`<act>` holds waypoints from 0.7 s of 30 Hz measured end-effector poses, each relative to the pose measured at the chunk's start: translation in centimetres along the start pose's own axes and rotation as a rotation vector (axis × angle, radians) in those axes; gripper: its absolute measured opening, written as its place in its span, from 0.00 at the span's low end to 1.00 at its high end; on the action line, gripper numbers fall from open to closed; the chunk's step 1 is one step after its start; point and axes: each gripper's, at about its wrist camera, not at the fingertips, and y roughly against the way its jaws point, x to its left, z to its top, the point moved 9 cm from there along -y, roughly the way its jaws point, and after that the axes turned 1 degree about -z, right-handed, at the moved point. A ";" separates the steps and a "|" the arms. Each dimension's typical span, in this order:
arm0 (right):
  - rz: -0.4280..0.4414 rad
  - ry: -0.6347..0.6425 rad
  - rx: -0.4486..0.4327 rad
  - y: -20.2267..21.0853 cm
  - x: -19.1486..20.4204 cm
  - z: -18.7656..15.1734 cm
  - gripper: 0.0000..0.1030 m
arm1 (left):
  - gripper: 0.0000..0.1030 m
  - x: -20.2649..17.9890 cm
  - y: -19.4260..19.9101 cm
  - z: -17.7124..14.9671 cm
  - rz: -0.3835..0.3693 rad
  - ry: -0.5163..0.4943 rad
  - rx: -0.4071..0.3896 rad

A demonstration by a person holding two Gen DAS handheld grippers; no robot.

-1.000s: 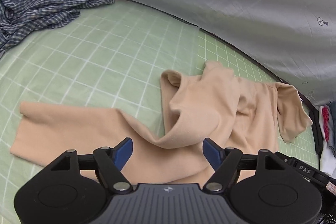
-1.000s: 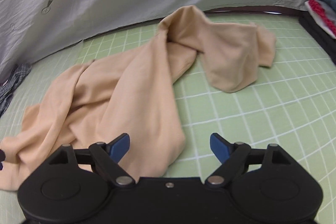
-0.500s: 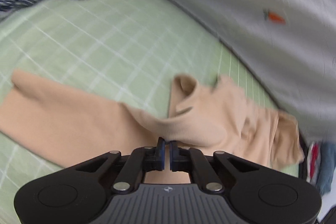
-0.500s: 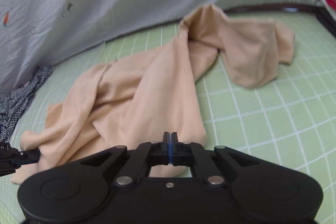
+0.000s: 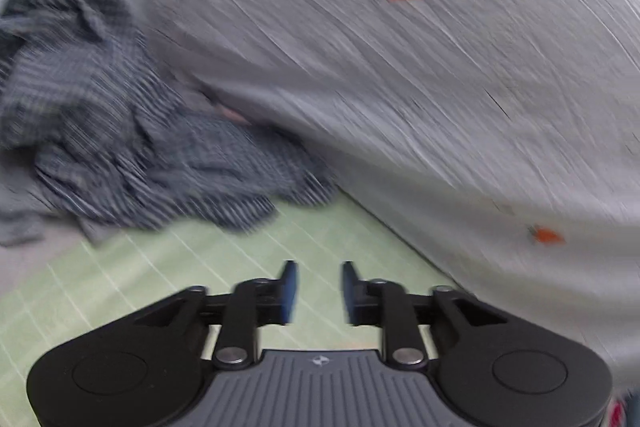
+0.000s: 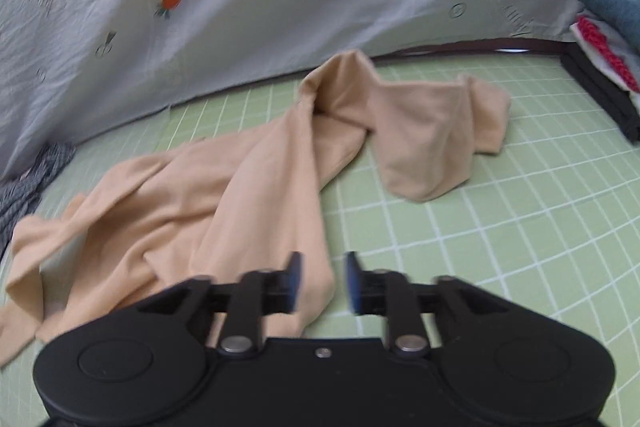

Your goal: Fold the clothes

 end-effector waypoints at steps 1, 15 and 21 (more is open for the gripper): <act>0.002 0.003 0.014 -0.3 0.3 -0.3 0.55 | 0.39 -0.9 -0.1 -2.0 -0.029 -0.035 0.046; 0.007 -0.013 0.125 -3.1 0.9 -3.0 1.00 | 0.87 -7.6 -0.9 -17.3 -0.143 -0.423 0.311; -0.019 -0.026 0.133 -3.5 0.0 -3.0 0.99 | 0.87 -8.2 -2.4 -19.6 -0.127 -0.549 0.376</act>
